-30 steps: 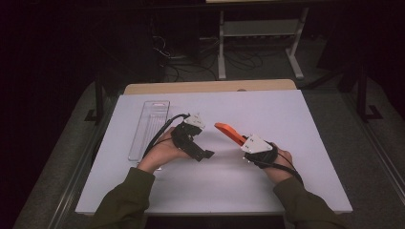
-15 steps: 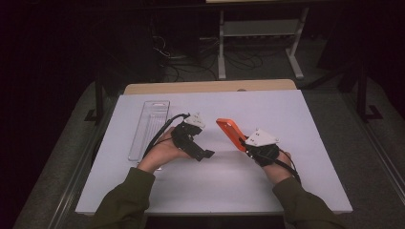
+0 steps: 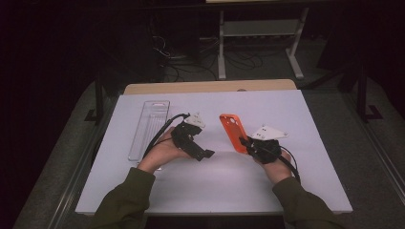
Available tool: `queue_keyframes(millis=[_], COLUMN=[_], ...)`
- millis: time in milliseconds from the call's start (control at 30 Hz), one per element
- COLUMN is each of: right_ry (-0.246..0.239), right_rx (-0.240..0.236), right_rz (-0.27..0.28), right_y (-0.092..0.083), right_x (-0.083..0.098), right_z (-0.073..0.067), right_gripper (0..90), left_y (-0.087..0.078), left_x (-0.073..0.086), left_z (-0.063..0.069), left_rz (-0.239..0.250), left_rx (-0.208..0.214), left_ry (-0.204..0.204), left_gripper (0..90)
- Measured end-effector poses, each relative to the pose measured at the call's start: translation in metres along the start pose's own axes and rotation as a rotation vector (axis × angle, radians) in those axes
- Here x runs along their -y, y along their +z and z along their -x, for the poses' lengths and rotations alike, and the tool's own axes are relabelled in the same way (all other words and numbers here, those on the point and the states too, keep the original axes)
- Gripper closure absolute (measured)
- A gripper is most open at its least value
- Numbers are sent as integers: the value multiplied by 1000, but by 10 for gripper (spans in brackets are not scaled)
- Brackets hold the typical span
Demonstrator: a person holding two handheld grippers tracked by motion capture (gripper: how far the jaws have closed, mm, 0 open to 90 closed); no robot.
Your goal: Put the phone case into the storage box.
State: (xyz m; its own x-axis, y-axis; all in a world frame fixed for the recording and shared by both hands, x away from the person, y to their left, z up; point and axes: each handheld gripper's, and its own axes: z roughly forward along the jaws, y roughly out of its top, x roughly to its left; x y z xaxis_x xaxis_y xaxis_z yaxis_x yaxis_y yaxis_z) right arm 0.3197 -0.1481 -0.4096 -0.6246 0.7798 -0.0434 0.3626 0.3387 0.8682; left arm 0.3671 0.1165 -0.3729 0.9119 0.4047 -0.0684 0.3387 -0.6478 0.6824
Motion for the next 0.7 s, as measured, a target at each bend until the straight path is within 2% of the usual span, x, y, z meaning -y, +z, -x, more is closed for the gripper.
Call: queue_keyframes(millis=[200, 233, 367, 400, 467, 700], right_ry=[71, 70, 137, 142, 141, 136], right_rx=[-32, -33, -59, -60, -58, -48], right_rz=[19, 25, 46, 48, 51, 63], right_y=[-1, -1, -2, -2, -2, -2], right_x=[1, 1, 1, 1, 2, 2], right_z=[3, 5, 6, 6, 6, 3], right_gripper=[816, 816, 816, 816, 816, 816], left_y=[-1, -1, -1, -3, -2, -2], left_x=[0, 0, -1, -1, -1, -3], left_z=[-1, -1, -1, -2, -1, 0], left_rz=[6, 5, 30, 25, 55, 94], left_rx=[-4, -5, -10, -11, -7, -5], left_ry=[0, 1, -15, -4, -32, -47], left_gripper=[0, 0, 0, 0, 0, 0])
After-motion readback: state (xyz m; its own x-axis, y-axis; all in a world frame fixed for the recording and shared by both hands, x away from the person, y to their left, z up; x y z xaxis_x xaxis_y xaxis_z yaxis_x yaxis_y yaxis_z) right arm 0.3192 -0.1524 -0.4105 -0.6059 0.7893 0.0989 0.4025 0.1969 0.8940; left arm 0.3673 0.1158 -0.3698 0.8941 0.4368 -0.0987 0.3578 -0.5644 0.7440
